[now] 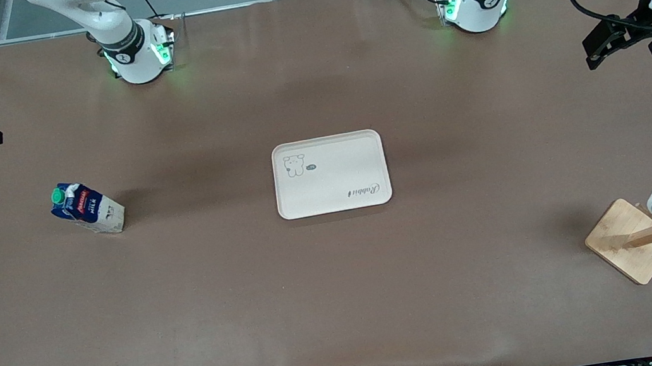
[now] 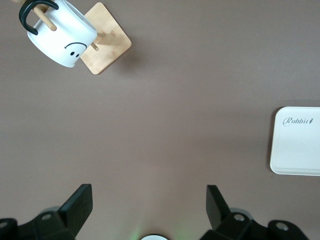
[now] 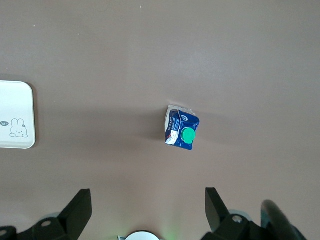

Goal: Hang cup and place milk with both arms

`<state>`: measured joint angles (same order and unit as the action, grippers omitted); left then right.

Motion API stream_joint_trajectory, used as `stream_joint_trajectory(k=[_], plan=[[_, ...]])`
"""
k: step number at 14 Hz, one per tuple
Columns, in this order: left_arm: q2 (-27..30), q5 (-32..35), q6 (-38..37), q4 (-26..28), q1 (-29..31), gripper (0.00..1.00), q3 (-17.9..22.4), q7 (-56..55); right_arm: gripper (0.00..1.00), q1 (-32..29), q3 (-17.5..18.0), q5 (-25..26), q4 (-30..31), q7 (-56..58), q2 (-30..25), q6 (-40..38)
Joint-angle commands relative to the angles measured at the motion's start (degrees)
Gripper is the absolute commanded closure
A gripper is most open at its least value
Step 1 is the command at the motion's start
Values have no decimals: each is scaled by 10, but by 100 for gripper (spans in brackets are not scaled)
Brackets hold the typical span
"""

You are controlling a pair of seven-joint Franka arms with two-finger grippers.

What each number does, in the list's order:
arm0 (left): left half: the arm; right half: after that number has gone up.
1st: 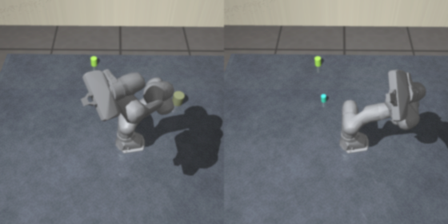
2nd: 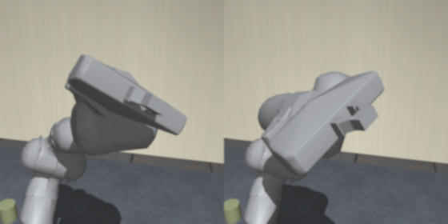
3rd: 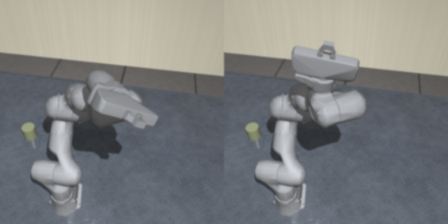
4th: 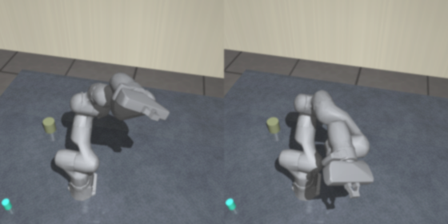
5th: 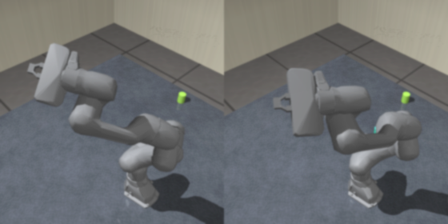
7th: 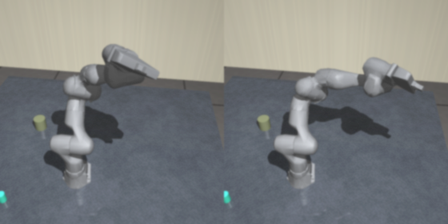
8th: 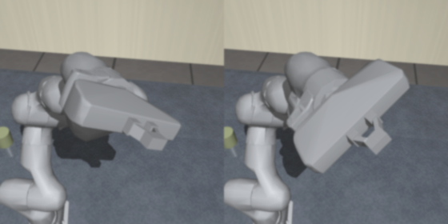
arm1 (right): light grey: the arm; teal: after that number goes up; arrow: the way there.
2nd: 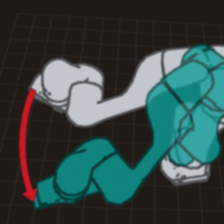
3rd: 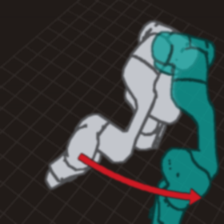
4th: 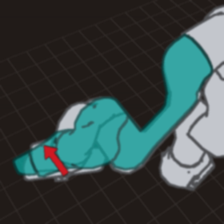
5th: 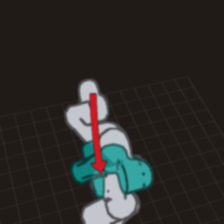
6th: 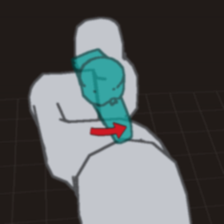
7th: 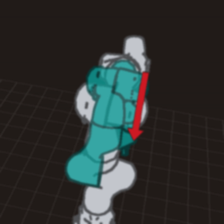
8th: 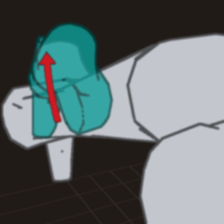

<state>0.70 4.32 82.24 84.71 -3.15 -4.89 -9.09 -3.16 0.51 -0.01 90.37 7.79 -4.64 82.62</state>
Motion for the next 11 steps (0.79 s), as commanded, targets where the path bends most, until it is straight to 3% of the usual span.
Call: stream_joint_trajectory(k=[1, 11], plan=[[9, -12, -9, -2, 4, 0, 1, 7, 0, -5, 4, 6, 10, -5, -12, 0], [10, -35, -21, -4, 21, 0, 5, 20, 0, -6, 2, 5, 11, -5, -11, -4]])
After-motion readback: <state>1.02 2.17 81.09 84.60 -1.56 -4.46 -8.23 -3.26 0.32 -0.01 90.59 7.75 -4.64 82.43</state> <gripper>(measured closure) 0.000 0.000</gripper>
